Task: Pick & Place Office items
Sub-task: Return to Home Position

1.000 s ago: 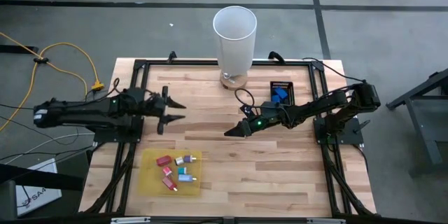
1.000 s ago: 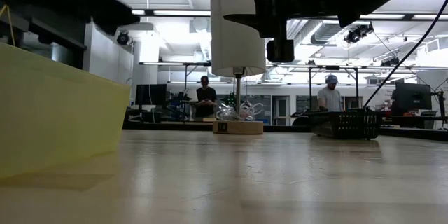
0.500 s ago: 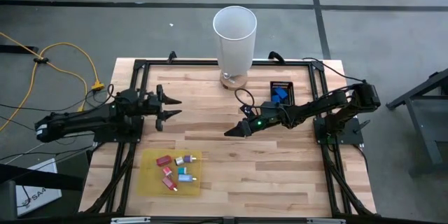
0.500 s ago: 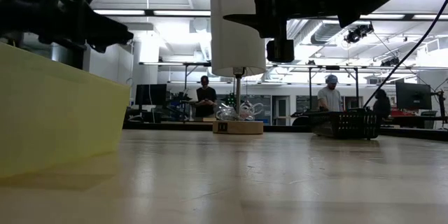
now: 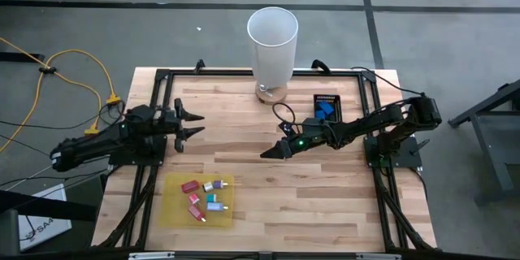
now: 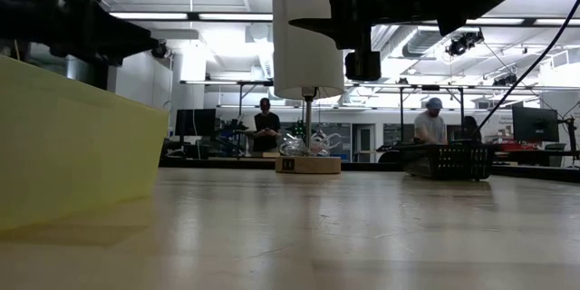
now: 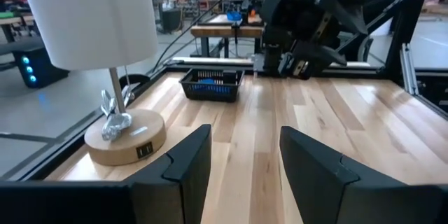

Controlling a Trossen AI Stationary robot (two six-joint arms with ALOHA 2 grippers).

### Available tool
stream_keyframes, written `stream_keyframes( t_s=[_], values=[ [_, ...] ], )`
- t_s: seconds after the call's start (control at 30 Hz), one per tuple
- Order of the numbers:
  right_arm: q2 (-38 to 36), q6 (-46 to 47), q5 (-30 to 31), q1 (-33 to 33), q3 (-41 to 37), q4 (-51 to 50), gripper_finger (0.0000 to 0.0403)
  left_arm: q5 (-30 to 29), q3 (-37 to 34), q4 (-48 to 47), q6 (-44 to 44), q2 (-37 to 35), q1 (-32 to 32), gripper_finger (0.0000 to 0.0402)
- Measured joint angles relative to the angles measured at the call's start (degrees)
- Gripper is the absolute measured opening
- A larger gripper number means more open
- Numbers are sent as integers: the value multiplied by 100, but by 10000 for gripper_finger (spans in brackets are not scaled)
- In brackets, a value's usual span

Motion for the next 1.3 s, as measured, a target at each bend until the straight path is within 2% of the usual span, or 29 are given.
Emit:
stream_keyframes(
  t_s=[0.2, 0.63, 1.3],
  values=[
    [0, 0, 0, 0, 0, 0, 169, 1, -156, -19, -76, -409, 0, 163],
    [0, 0, 0, 1, 1, -2, 169, 41, -673, 506, -428, -398, 0, 163],
    [1, 0, 0, 1, 1, -2, 169, -2, -710, 366, -578, -394, 0, 163]
  ],
)
